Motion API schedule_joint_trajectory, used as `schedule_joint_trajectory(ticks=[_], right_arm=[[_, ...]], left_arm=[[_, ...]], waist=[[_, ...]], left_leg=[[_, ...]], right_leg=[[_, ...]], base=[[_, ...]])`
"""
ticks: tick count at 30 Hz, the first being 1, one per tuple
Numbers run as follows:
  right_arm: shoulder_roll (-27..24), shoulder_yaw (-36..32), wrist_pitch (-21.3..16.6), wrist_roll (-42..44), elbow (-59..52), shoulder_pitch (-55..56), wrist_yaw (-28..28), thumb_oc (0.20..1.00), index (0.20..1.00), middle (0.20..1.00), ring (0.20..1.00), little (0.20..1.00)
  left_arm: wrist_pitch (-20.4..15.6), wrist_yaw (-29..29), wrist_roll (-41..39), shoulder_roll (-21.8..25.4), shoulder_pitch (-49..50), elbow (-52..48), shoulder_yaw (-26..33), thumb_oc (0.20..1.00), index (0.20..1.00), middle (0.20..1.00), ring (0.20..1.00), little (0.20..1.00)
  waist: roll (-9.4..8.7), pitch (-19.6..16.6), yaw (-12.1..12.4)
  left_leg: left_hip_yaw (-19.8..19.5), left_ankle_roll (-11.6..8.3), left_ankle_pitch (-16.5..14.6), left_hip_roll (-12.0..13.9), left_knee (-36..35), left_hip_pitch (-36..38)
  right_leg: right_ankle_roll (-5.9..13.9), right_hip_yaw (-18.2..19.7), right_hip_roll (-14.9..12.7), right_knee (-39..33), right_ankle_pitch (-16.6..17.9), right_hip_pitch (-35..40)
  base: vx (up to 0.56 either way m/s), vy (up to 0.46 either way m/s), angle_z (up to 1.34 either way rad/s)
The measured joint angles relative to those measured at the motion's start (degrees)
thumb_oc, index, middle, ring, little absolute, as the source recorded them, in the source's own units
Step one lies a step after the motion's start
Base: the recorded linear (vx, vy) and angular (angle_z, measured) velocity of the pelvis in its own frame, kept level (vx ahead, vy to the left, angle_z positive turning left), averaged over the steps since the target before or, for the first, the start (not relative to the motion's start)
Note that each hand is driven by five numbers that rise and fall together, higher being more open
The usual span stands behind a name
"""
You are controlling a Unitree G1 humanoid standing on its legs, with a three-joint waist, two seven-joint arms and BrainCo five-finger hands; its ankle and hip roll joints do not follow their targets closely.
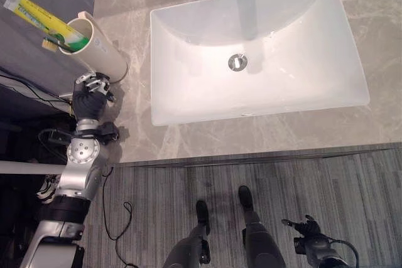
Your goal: Put brush and paste in cup on sink, flatten towel.
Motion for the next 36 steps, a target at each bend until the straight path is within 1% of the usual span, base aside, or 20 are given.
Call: schedule_joint_trajectory(ticks=[4, 6, 11, 13, 16, 18, 20, 22, 23, 25, 27, 31, 36], right_arm=[[0.29, 1.32, 0.02, 0.01, -0.04, -0.04, -0.04, 1.0, 1.0, 1.0, 1.0, 1.0], [0.36, 2.03, 0.03, 0.0, -0.54, 0.03, -0.02, 1.0, 1.0, 1.0, 1.0, 1.0], [0.49, 2.08, 0.04, -0.01, -0.39, 0.11, 0.0, 1.0, 1.0, 1.0, 1.0, 1.0], [0.66, 2.11, 0.02, -0.01, -0.34, 0.14, 0.01, 1.0, 1.0, 1.0, 1.0, 1.0], [1.14, 2.13, 0.0, 0.01, -0.19, 0.44, 0.02, 1.0, 1.0, 1.0, 1.0, 1.0], [1.48, 2.12, 0.0, 0.01, -0.08, 0.62, 0.02, 1.0, 1.0, 1.0, 1.0, 1.0], [1.59, 2.14, -0.03, 0.01, -0.04, 0.72, 0.03, 1.0, 1.0, 1.0, 1.0, 1.0], [1.54, 2.15, -0.05, 0.01, -0.02, 0.79, 0.01, 1.0, 1.0, 1.0, 1.0, 1.0], [1.56, 2.15, 0.0, 0.02, -0.02, 0.79, 0.01, 1.0, 1.0, 1.0, 1.0, 1.0], [1.75, 2.24, -0.08, 0.44, 0.26, 0.81, 0.03, 1.0, 1.0, 1.0, 1.0, 1.0], [1.83, 2.52, -0.18, 0.58, 0.27, 0.77, 0.02, 1.0, 1.0, 1.0, 1.0, 1.0], [1.96, 4.35, -0.21, 0.64, 0.3, 1.04, 0.02, 1.0, 1.0, 1.0, 1.0, 1.0], [2.22, 4.46, -0.81, 1.66, 0.28, 1.2, 0.01, 1.0, 1.0, 1.0, 1.0, 1.0]], left_arm=[[-0.37, 0.83, -0.05, 0.02, 0.18, -0.06, -0.06, 0.2, 0.2, 0.2, 0.2, 0.2], [-1.12, 0.68, 0.03, 0.26, 2.73, -1.17, 0.88, 0.2, 0.2, 0.2, 0.2, 0.2], [-1.23, 0.37, 0.04, 0.53, 1.1, 1.5, 0.43, 0.2, 0.2, 0.2, 0.2, 0.2], [-0.77, 0.37, 0.11, 1.2, -0.93, 3.99, 0.25, 0.2, 0.2, 0.2, 0.2, 0.2], [-0.43, 0.52, 0.31, 3.48, -2.5, 6.71, -0.49, 0.2, 0.2, 0.2, 0.2, 0.2], [-0.4, 0.71, 0.52, 5.42, -4.49, 9.09, -1.84, 0.2, 0.2, 0.2, 0.2, 0.2], [0.75, 0.86, 1.2, 8.7, -7.47, 12.3, -3.48, 0.2, 0.2, 0.2, 0.2, 0.2], [1.24, 0.92, 1.72, 10.45, -9.09, 14.2, -4.33, 0.2, 0.2, 0.2, 0.2, 0.2], [1.36, 0.97, 1.89, 10.42, -9.82, 14.87, -4.41, 0.2, 0.2, 0.2, 0.2, 0.2], [1.82, 0.95, 2.77, 11.62, -14.5, 19.44, -7.62, 0.2, 0.2, 0.2, 0.2, 0.2], [2.0, 1.52, 2.94, 11.61, -16.74, 21.74, -8.96, 0.2, 0.2, 0.2, 0.2, 0.2], [2.2, 1.96, 3.41, 11.65, -19.89, 25.45, -10.36, 0.2, 0.2, 0.2, 0.2, 0.2], [2.46, 3.15, 3.46, 12.04, -24.07, 27.58, -11.26, 0.2, 0.2, 0.2, 0.2, 0.2]], waist=[[-0.34, -0.16, -0.19], [-0.69, -0.34, -0.57], [-1.34, -0.67, -0.65], [-1.66, -0.83, -1.06], [-2.04, -1.07, -1.86], [-2.29, -1.23, -1.9], [-2.43, -1.59, -2.02], [-2.43, -1.63, -2.37], [-2.43, -1.63, -2.48], [-2.65, -1.74, -2.62], [-2.91, -1.87, -2.94], [-3.16, -2.0, -3.28], [-3.33, -2.27, -3.61]], left_leg=[[0.01, 0.01, 0.01, 0.09, 0.01, 0.03], [0.02, 0.01, 0.01, 0.13, 0.01, 0.09], [-0.05, -0.01, 0.0, 0.18, -0.01, 0.09], [-0.04, -0.04, -0.02, 0.19, -0.02, 0.06], [0.04, -0.03, -0.02, 0.27, -0.03, -0.02], [0.11, -0.04, -0.03, 0.41, -0.04, -0.38], [0.22, -0.01, 0.01, 0.55, -0.04, -1.44], [0.25, 0.07, 0.18, 0.66, -0.02, -1.85], [0.26, 0.11, 0.21, 0.71, -0.02, -1.86], [0.49, 0.11, 0.21, 0.89, -0.01, -1.94], [1.15, 0.1, 0.21, 1.02, -0.02, -1.98], [1.67, 0.04, 0.16, 1.3, -0.05, -2.4], [1.95, -0.25, 0.49, 1.36, -0.04, -4.49]], right_leg=[[-0.03, 0.03, 0.08, 0.45, 0.07, 0.01], [-0.03, 0.07, 0.11, 0.43, 0.06, 0.06], [-0.07, -0.17, 0.13, -0.02, 0.09, 0.16], [-0.08, -0.13, 0.15, -0.02, 0.08, 0.12], [-0.2, 0.14, 0.28, -0.02, 0.17, -0.1], [-0.3, 0.25, 0.42, -0.02, 0.24, -0.6], [-0.54, 0.34, 0.6, 0.24, 0.52, -1.74], [-0.74, 0.35, 0.71, 0.46, 0.82, -2.17], [-0.76, 0.36, 0.77, 0.47, 0.84, -2.21], [-0.83, 0.39, 0.97, 0.47, 0.89, -2.33], [-0.92, 0.8, 1.11, 0.47, 0.95, -2.61], [-1.04, 1.3, 1.44, 0.45, 1.01, -3.27], [-1.31, 1.72, 1.57, 0.48, 1.57, -5.52]], base=[[0.0, 0.0, 0.0], [0.0, 0.0, 0.0], [0.01, 0.001, 0.01], [0.0, 0.0, 0.0], [0.01, 0.002, -0.05], [0.0, 0.0, 0.0], [0.01, 0.002, -0.04], [0.01, 0.003, -0.02], [0.0, 0.0, 0.0], [0.0, 0.0, 0.0], [0.02, -0.007, -0.11], [0.02, -0.009, -0.07], [0.01, -0.001, -0.02]])
